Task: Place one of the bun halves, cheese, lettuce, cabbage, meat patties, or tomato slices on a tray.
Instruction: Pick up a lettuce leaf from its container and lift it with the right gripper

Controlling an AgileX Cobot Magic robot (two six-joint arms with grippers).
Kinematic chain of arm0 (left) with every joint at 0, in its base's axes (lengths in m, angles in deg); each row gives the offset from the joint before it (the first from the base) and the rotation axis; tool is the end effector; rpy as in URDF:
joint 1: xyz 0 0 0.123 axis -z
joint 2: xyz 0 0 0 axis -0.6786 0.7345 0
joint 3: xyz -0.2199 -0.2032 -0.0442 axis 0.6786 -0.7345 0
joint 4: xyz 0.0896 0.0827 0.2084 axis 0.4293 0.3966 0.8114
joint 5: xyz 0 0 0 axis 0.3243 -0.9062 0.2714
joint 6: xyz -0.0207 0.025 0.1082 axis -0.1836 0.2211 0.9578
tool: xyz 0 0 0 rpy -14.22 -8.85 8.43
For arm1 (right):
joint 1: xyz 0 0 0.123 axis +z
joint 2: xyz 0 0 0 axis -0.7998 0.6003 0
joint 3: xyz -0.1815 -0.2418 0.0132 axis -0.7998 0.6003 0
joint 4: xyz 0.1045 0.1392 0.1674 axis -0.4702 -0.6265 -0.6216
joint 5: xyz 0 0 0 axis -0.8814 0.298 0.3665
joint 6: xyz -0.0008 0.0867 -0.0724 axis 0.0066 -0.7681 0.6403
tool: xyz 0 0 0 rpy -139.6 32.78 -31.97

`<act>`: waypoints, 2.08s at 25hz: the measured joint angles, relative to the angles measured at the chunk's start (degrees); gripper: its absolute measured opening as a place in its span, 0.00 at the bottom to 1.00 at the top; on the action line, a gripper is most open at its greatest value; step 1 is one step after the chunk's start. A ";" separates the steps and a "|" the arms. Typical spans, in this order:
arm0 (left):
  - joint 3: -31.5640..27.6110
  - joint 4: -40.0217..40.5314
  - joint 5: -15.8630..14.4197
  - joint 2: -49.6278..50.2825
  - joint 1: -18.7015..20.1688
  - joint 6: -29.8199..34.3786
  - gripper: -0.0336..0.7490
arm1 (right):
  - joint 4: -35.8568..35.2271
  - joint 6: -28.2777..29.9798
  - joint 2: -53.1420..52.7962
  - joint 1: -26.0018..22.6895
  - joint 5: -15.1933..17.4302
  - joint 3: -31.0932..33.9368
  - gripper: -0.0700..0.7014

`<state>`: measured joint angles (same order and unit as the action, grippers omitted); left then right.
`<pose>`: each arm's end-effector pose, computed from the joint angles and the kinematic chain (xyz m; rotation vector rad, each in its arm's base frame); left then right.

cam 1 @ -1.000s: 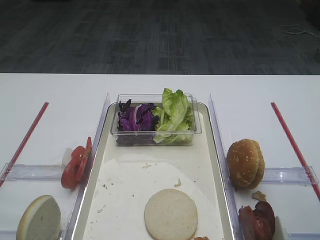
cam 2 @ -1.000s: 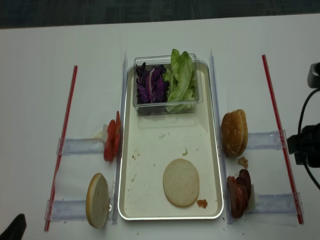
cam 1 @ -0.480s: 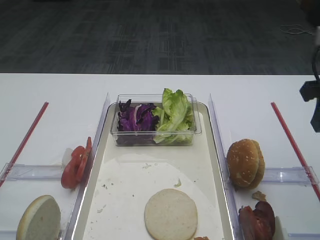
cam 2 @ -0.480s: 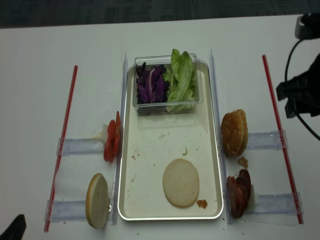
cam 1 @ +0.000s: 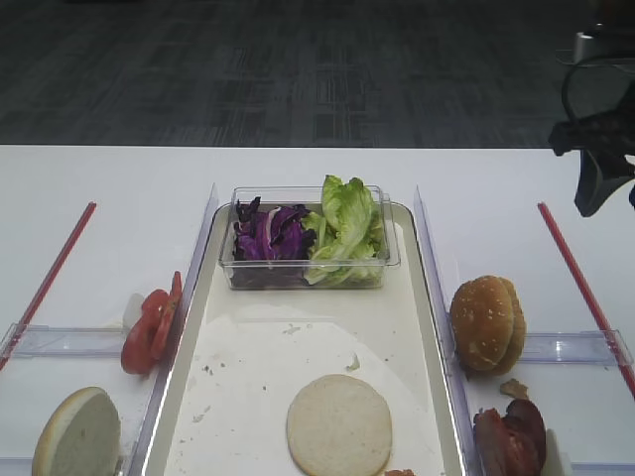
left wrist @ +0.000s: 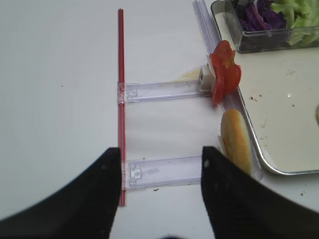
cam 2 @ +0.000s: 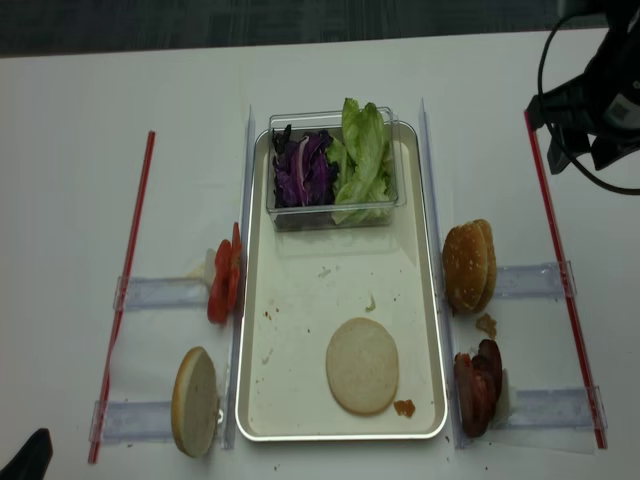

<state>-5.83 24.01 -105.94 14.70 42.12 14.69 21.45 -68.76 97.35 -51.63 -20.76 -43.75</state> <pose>-0.0200 -0.0070 0.2455 0.0253 2.1637 -0.0562 0.3094 0.0195 0.2698 -0.1073 2.9552 0.1488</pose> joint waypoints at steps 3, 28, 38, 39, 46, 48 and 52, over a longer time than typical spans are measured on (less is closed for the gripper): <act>0.00 0.00 0.00 0.00 0.00 0.00 0.49 | 0.00 0.10 3.35 0.00 0.73 -3.83 0.62; 0.00 0.00 0.00 0.00 0.00 0.00 0.49 | 0.42 0.13 25.50 0.00 4.98 -27.92 0.62; 0.00 0.00 0.00 0.00 0.00 0.00 0.49 | 0.75 -0.24 29.14 0.00 5.51 -32.64 0.62; 0.00 0.00 0.00 0.00 0.00 0.00 0.49 | 0.61 -0.49 29.14 0.00 5.51 -32.78 0.62; 0.00 0.00 0.00 0.00 0.00 0.00 0.49 | -0.55 -2.09 29.23 2.52 5.55 -33.67 0.62; 0.00 0.00 0.00 0.00 0.00 0.00 0.49 | -0.64 -2.99 29.34 4.24 5.64 -34.46 0.62; 0.00 0.00 0.00 0.00 0.00 0.00 0.49 | -0.78 -4.92 30.72 7.75 5.68 -36.92 0.62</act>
<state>-5.83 24.01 -105.94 14.70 42.12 14.69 20.67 -73.68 128.08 -43.88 -15.08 -80.67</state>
